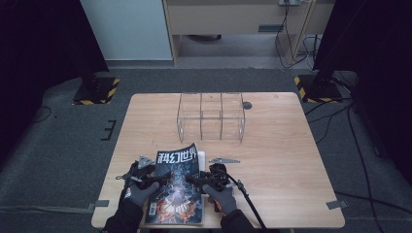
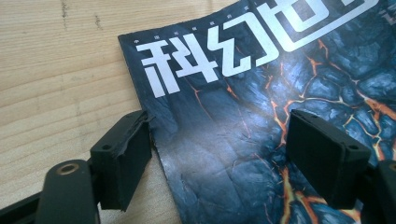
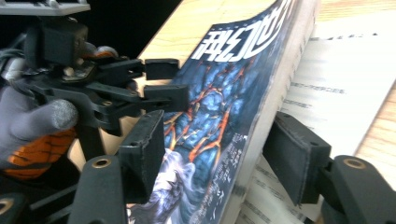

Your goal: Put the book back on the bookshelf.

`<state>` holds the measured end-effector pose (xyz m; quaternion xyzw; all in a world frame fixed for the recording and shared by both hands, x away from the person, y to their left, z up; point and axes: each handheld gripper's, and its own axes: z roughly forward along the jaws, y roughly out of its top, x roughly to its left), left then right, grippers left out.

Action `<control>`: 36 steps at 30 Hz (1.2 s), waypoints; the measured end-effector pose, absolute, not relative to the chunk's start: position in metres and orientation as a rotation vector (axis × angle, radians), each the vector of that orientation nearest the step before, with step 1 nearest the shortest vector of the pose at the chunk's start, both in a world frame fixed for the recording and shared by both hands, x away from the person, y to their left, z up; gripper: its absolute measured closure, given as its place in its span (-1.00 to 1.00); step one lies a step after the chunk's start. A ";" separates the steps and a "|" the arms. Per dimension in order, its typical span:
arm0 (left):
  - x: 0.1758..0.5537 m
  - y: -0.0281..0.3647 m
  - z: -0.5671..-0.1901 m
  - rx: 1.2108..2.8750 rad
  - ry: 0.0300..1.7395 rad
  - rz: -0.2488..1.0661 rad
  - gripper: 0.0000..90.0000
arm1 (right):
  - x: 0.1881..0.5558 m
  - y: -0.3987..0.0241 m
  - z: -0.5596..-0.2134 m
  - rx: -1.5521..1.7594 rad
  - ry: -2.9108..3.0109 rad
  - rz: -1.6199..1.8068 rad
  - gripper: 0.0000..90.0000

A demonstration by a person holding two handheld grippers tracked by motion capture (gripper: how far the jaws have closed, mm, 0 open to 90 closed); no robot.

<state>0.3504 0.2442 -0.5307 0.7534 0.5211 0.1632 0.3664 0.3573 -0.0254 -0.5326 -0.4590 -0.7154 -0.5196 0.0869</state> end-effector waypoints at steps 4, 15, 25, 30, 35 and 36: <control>0.350 0.244 -0.531 1.934 1.339 0.417 -0.52 | 0.358 -0.017 -0.537 -1.381 -2.276 -1.432 -0.15; 0.351 0.246 -0.531 1.924 1.337 0.403 -0.54 | 0.364 -0.018 -0.535 -1.419 -2.348 -1.357 0.42; 0.352 0.251 -0.529 1.908 1.349 0.380 -0.52 | 0.363 -0.021 -0.531 -1.398 -2.313 -1.403 0.76; 0.351 0.258 -0.522 1.836 1.356 0.370 -0.52 | 0.359 -0.022 -0.526 -1.348 -2.334 -1.467 0.83; 0.348 0.262 -0.517 1.815 1.346 0.376 -0.53 | 0.355 -0.024 -0.521 -1.315 -2.345 -1.517 0.86; 0.347 0.262 -0.516 1.809 1.343 0.374 -0.54 | 0.354 -0.025 -0.520 -1.314 -2.345 -1.527 0.86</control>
